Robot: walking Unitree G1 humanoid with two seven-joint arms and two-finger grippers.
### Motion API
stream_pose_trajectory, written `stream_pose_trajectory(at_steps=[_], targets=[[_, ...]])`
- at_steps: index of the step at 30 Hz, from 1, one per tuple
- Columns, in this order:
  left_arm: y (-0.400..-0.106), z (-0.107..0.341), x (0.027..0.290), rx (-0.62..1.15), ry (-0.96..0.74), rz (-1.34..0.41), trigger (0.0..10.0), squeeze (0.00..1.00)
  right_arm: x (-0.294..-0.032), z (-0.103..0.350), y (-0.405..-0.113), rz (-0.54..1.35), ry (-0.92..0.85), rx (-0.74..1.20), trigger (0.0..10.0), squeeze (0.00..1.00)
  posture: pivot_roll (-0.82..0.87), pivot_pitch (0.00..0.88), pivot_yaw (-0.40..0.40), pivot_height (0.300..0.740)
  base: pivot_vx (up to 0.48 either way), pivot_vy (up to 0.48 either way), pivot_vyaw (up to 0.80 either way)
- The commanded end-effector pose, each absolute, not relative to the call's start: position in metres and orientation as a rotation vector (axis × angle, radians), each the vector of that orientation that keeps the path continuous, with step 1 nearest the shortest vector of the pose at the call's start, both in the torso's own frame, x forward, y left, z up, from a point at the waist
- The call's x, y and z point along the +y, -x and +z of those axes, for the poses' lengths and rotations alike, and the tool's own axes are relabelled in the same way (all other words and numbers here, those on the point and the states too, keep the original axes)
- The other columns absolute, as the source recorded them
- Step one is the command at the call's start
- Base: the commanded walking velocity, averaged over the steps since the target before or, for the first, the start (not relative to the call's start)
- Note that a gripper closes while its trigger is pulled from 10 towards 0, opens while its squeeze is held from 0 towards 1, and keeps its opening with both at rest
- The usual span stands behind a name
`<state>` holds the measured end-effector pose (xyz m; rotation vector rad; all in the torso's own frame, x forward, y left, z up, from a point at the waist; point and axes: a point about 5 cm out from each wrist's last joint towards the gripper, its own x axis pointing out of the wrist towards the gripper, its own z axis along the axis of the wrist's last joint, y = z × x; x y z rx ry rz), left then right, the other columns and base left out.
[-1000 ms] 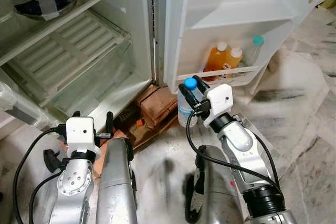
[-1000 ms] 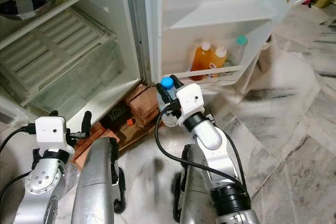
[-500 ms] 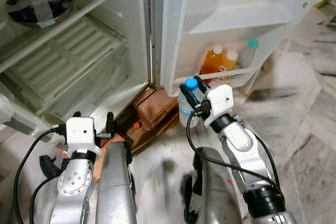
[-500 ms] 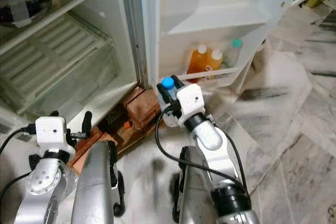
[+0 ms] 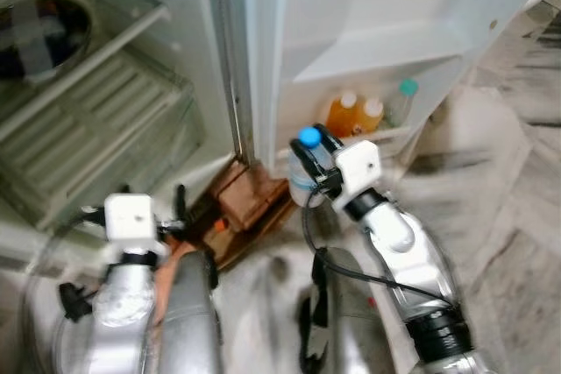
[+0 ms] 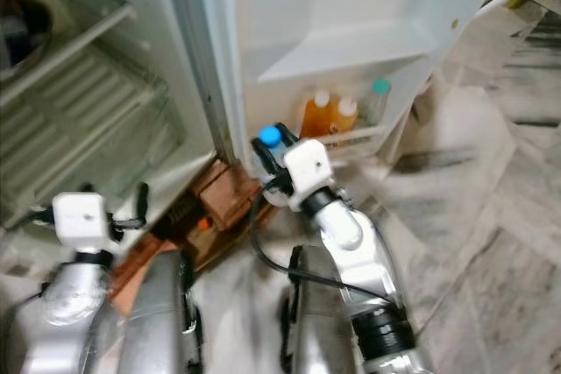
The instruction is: Restocking fridge
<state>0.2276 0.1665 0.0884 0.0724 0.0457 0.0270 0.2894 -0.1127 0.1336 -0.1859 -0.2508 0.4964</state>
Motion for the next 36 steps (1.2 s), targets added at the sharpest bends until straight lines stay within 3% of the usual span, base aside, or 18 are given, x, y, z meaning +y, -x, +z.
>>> stream_pose_trajectory(at_steps=[1, 21, 25, 36], targets=[[-0.223, 0.084, 0.178, 0.071, -0.094, 0.053, 10.0, 0.00, -0.103, 0.138, -0.288, 0.519, 0.172, -0.284, 10.0, 0.00, 0.13, 0.239, -0.032, 0.570, 0.289, 0.000, 0.00], [-0.216, 0.085, 0.179, 0.086, -0.095, 0.071, 10.0, 0.00, -0.072, 0.147, -0.297, 0.664, 0.165, -0.341, 10.0, 0.00, 0.17, 0.283, -0.013, 0.570, 0.057, 0.000, 0.00], [-0.211, 0.088, 0.178, 0.088, -0.102, 0.064, 10.0, 0.00, -0.067, 0.148, -0.303, 0.665, 0.148, -0.350, 10.0, 0.00, 0.19, 0.305, -0.008, 0.551, 0.000, 0.000, 0.00], [-0.195, 0.097, 0.174, 0.102, -0.108, 0.040, 10.0, 0.00, -0.046, 0.187, -0.327, 0.622, 0.359, -0.594, 10.0, 0.00, 0.26, 0.376, 0.031, 0.551, 0.000, 0.000, 0.00]])
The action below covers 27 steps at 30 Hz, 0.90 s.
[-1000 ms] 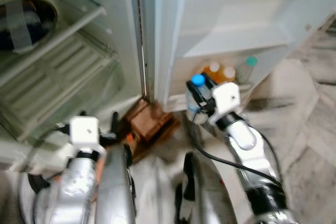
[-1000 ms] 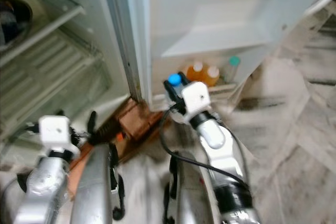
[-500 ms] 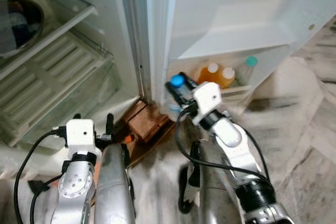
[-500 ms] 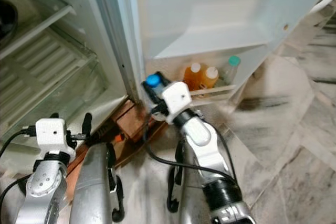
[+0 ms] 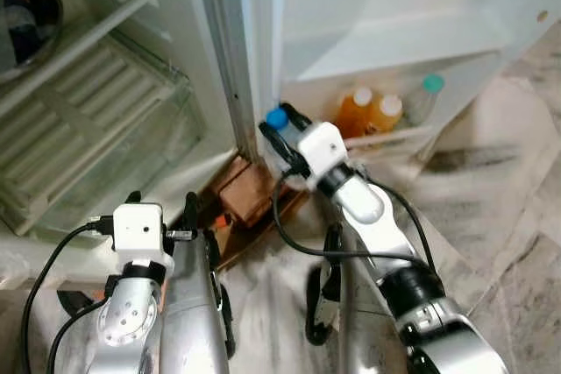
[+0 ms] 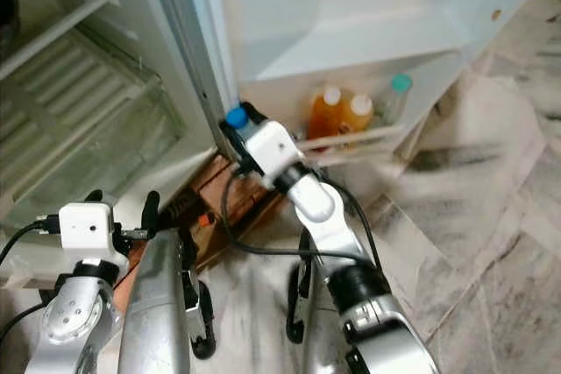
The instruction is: Restocking fridge
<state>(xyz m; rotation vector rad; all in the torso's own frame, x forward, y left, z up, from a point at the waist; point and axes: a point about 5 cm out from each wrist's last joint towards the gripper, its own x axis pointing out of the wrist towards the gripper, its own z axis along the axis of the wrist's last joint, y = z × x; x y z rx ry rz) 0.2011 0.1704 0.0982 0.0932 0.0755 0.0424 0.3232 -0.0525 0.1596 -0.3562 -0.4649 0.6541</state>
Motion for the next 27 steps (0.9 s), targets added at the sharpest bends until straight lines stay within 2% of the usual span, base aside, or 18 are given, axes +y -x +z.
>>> stream_pose_trajectory(at_steps=[1, 9, 15, 21, 25, 27], targets=[[-0.195, 0.097, 0.174, 0.102, -0.108, 0.040, 10.0, 0.00, -0.046, 0.187, -0.327, 0.622, 0.359, -0.594, 10.0, 0.00, 0.26, 0.376, 0.031, 0.551, 0.000, 0.000, 0.00], [-0.187, 0.099, 0.176, 0.124, -0.112, 0.039, 10.0, 0.00, -0.039, 0.219, -0.319, 0.633, 0.374, -0.767, 10.0, 0.00, 0.26, 0.392, 0.032, 0.551, 0.000, 0.000, 0.00], [-0.188, 0.099, 0.173, 0.131, -0.103, 0.023, 10.0, 0.00, -0.040, 0.233, -0.285, 0.699, 0.362, -0.863, 10.0, 0.00, 0.25, 0.388, 0.036, 0.551, 0.000, 0.000, 0.00], [-0.195, 0.099, 0.172, 0.119, -0.099, 0.025, 10.0, 0.00, -0.049, 0.254, -0.267, 0.693, 0.370, -0.914, 10.0, 0.00, 0.23, 0.365, 0.027, 0.551, 0.000, 0.000, 0.00], [-0.199, 0.098, 0.169, 0.112, -0.090, 0.021, 10.0, 0.00, -0.057, 0.251, -0.267, 0.655, 0.415, -0.907, 10.0, 0.00, 0.21, 0.348, 0.022, 0.551, 0.000, 0.000, 0.00], [-0.203, 0.097, 0.167, 0.108, -0.085, 0.015, 10.0, 0.00, -0.063, 0.235, -0.272, 0.625, 0.476, -0.878, 10.0, 0.00, 0.21, 0.339, 0.023, 0.551, 0.000, 0.000, 0.00]])
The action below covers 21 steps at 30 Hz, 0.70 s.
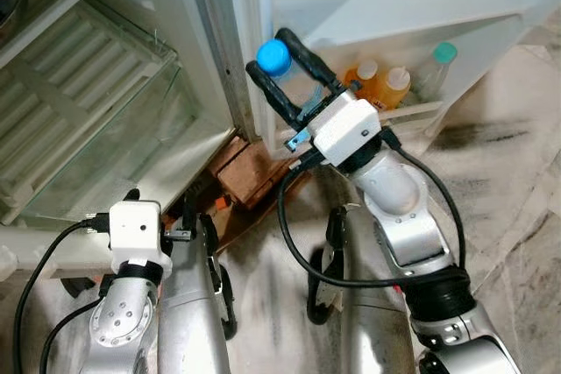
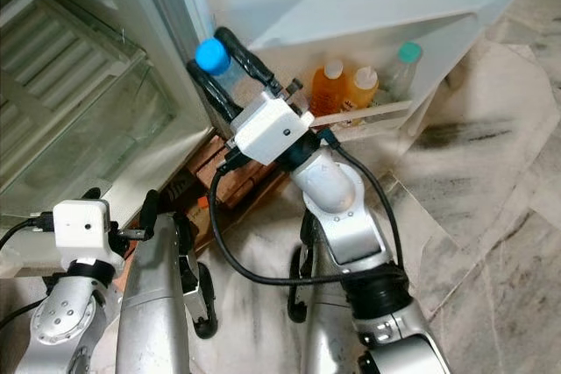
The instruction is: Restocking fridge
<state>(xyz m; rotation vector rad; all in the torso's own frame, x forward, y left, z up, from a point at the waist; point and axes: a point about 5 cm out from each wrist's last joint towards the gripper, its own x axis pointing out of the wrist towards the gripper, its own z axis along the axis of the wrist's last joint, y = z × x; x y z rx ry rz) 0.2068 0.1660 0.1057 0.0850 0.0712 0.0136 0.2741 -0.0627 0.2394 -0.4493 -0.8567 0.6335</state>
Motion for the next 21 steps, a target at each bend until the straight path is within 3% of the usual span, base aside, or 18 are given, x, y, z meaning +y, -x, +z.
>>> stream_pose_trajectory(at_steps=[1, 14, 21], targets=[[-0.204, 0.097, 0.166, 0.105, -0.083, 0.014, 10.0, 0.00, -0.064, 0.230, -0.275, 0.620, 0.500, -0.879, 10.0, 0.00, 0.21, 0.337, 0.024, 0.551, 0.000, 0.000, 0.00], [-0.208, 0.098, 0.170, 0.082, -0.095, 0.026, 10.0, 0.00, -0.062, 0.169, -0.305, 0.647, 0.723, -0.771, 10.0, 0.00, 0.25, 0.329, 0.021, 0.551, 0.000, 0.000, 0.00], [-0.207, 0.099, 0.169, 0.081, -0.095, 0.020, 10.0, 0.00, -0.059, 0.149, -0.312, 0.633, 0.658, -0.676, 10.0, 0.00, 0.25, 0.329, 0.030, 0.551, 0.000, 0.000, 0.00]])
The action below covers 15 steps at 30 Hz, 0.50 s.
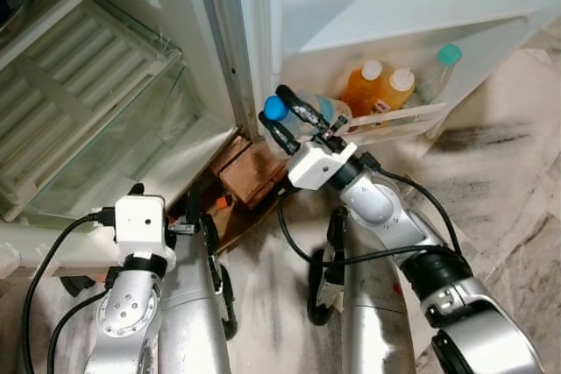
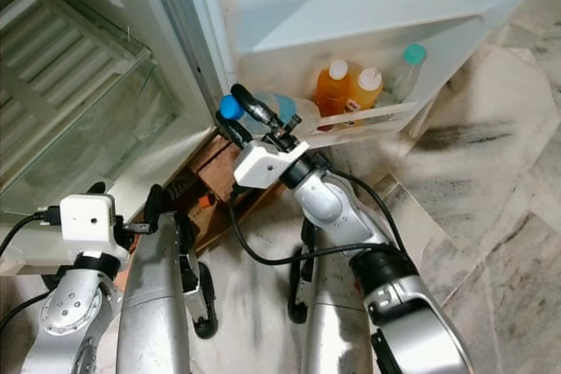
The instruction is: Restocking fridge
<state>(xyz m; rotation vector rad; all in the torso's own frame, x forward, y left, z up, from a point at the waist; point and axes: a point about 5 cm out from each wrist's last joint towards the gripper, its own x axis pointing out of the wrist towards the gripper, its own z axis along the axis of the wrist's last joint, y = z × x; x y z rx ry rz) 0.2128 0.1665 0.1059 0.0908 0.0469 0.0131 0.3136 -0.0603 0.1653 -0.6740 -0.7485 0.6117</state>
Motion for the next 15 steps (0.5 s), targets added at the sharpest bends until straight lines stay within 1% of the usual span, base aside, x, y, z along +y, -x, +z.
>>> stream_pose_trajectory(at_steps=[1, 4, 7, 8, 12, 14, 15], targets=[[-0.208, 0.099, 0.169, 0.081, -0.097, 0.019, 10.0, 0.00, -0.058, 0.149, -0.313, 0.629, 0.666, -0.678, 10.0, 0.00, 0.25, 0.329, 0.030, 0.551, 0.000, 0.000, 0.00], [-0.208, 0.099, 0.170, 0.080, -0.101, 0.017, 10.0, 0.00, -0.059, 0.149, -0.317, 0.608, 0.661, -0.679, 10.0, 0.00, 0.26, 0.329, 0.033, 0.551, 0.000, 0.000, 0.00], [-0.208, 0.099, 0.171, 0.080, -0.105, 0.017, 10.0, 0.00, -0.056, 0.157, -0.320, 0.585, 0.661, -0.723, 10.0, 0.00, 0.26, 0.331, 0.035, 0.551, 0.000, 0.000, 0.00], [-0.208, 0.099, 0.170, 0.080, -0.106, 0.015, 10.0, 0.00, -0.051, 0.170, -0.322, 0.563, 0.651, -0.787, 10.0, 0.00, 0.26, 0.335, 0.036, 0.551, 0.000, 0.000, 0.00], [-0.206, 0.099, 0.170, 0.081, -0.107, 0.014, 10.0, 0.00, -0.045, 0.186, -0.323, 0.551, 0.629, -0.858, 10.0, 0.00, 0.27, 0.341, 0.037, 0.551, 0.000, 0.000, 0.00], [-0.203, 0.099, 0.170, 0.086, -0.110, 0.014, 10.0, 0.00, -0.036, 0.220, -0.324, 0.533, 0.587, -0.987, 10.0, 0.00, 0.27, 0.348, 0.032, 0.551, 0.000, 0.000, 0.00], [-0.203, 0.099, 0.170, 0.086, -0.110, 0.015, 10.0, 0.00, -0.035, 0.224, -0.324, 0.529, 0.579, -1.004, 10.0, 0.00, 0.27, 0.348, 0.032, 0.551, 0.000, 0.000, 0.00]])
